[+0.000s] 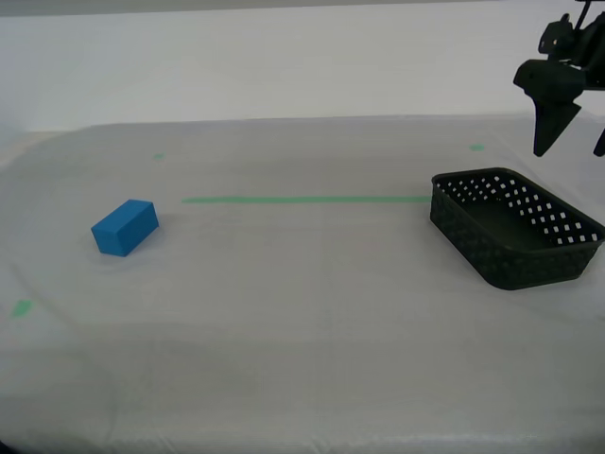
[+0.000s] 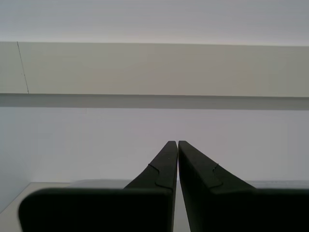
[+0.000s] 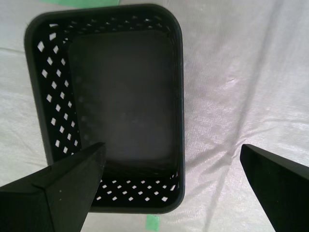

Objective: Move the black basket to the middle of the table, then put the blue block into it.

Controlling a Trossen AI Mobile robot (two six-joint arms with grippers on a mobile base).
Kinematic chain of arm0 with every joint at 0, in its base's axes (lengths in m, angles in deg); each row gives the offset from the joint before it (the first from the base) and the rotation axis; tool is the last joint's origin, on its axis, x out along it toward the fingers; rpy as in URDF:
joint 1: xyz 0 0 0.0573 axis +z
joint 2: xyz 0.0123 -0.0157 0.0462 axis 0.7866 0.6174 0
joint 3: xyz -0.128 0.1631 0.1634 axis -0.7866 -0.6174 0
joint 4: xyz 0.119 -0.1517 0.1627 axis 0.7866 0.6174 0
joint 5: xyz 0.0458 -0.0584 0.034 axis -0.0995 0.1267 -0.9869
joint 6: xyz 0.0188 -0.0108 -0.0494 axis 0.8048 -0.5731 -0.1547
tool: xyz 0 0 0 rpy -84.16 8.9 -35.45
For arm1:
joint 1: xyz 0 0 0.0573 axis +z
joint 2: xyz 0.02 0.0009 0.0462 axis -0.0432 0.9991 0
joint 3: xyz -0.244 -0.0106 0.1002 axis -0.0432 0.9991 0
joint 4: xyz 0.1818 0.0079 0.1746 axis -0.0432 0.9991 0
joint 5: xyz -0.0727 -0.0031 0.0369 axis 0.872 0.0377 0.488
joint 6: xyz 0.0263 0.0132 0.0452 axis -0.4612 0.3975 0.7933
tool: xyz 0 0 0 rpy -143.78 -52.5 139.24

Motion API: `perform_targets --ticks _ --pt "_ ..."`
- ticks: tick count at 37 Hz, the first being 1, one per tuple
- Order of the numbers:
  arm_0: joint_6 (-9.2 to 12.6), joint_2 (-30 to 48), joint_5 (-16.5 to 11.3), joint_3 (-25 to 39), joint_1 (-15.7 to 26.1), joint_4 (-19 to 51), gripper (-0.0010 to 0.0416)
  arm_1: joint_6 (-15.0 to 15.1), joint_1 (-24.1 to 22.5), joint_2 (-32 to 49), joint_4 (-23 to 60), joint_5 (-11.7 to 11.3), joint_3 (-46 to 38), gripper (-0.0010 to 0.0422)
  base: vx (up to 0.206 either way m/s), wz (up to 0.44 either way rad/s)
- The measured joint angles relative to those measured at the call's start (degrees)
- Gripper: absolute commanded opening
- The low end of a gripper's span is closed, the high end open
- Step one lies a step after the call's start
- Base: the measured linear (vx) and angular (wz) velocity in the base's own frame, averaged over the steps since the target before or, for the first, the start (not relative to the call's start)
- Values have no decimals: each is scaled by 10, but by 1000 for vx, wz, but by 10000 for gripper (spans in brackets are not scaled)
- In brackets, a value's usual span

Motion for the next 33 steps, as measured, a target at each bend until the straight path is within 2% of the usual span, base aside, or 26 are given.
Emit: perform_targets --ticks 13,33 --pt "0 0 0 -49 1 -66 392 0 0 0 0 0 0 0 0 0" --pt "2 1 0 -54 2 -86 394 0 0 0 0 0 0 0 0 0"
